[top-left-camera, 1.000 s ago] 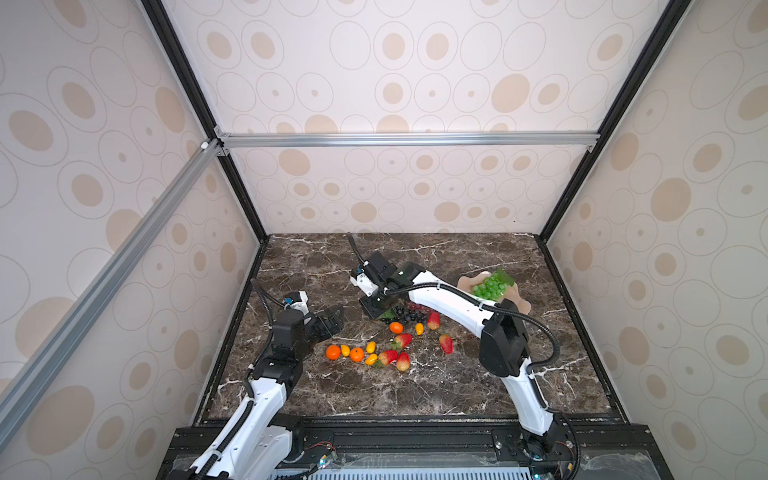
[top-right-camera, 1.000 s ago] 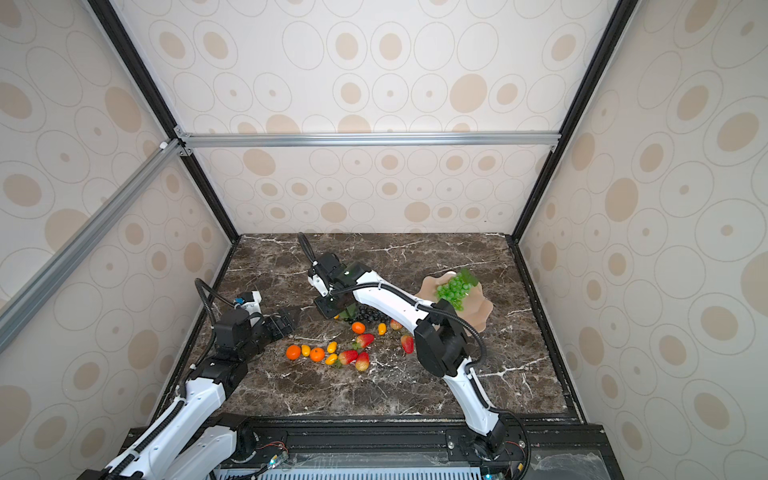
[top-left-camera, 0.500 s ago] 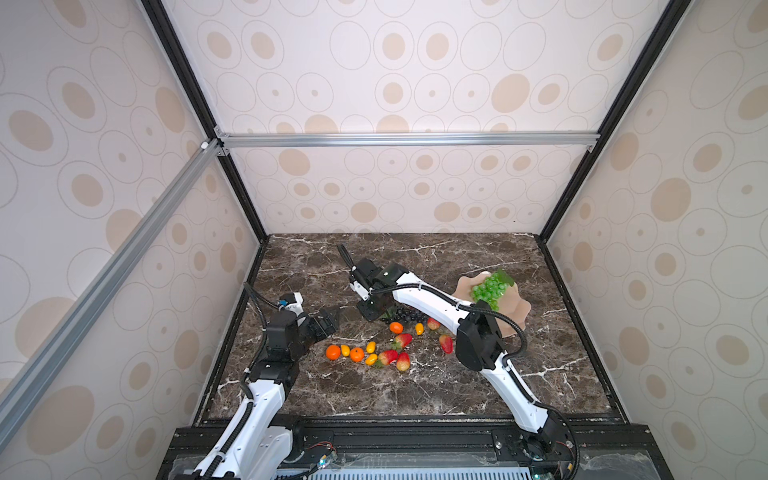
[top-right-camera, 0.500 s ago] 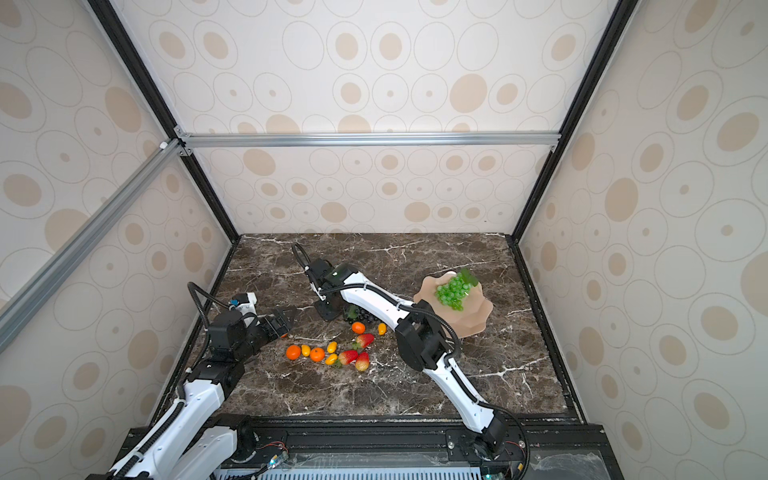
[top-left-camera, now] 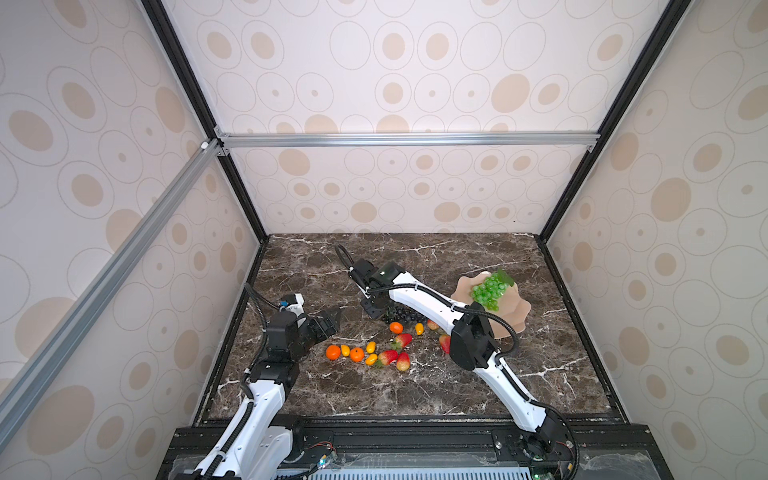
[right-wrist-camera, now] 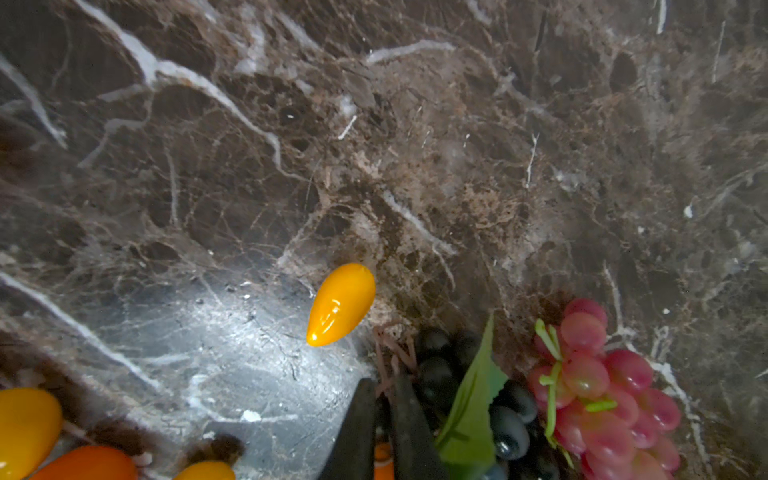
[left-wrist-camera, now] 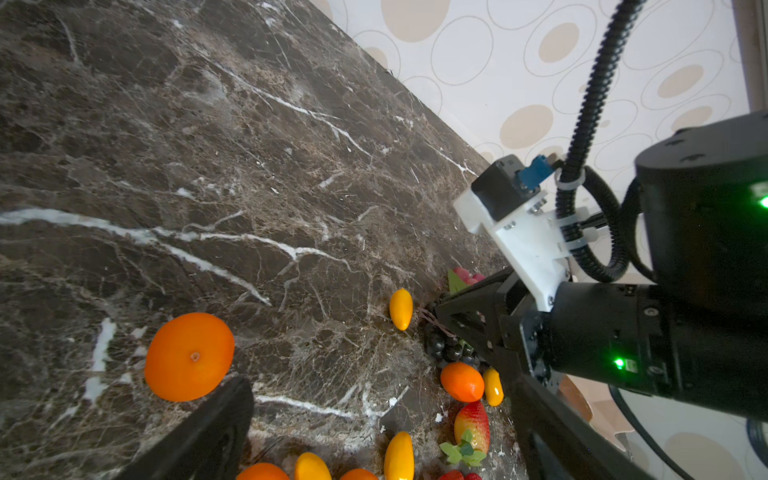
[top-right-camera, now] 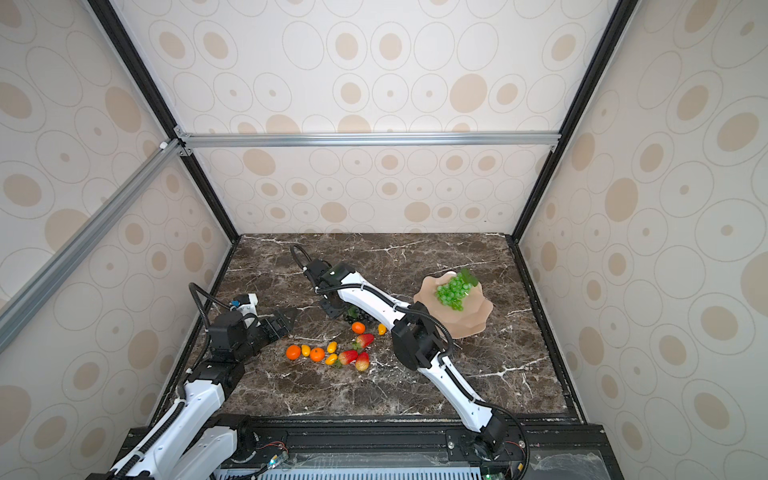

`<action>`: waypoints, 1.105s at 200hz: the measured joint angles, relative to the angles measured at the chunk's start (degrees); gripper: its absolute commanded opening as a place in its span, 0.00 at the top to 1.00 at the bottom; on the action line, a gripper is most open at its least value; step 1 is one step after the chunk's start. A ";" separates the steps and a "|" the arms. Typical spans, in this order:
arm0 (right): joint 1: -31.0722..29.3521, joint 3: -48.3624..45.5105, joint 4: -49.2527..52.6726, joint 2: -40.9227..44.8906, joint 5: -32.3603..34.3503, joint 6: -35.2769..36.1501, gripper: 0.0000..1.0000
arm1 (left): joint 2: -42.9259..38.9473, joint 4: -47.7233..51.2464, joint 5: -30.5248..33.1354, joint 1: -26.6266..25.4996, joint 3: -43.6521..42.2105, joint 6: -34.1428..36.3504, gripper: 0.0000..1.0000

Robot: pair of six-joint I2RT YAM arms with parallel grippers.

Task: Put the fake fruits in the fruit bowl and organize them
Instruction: 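Lower the right gripper onto the dark grapes beside the red grapes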

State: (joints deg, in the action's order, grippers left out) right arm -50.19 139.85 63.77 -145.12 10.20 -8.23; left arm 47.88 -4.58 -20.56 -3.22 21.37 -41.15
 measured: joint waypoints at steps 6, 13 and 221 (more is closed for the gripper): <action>0.00 0.07 0.09 -0.15 0.24 0.07 0.84 | 0.00 -0.31 -0.09 0.00 -0.15 0.00 0.03; 0.00 0.09 0.22 -0.31 0.50 0.22 0.83 | 0.00 -0.57 -0.17 0.00 -0.31 -0.02 0.03; 0.00 2.60 2.14 -2.78 3.78 3.37 0.77 | 0.44 -2.73 -1.29 0.02 -1.64 -0.55 0.03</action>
State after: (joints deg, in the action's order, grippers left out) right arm -50.19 142.45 65.91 -147.89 13.98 -4.86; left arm 48.31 -7.31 -21.85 -3.20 19.73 -41.69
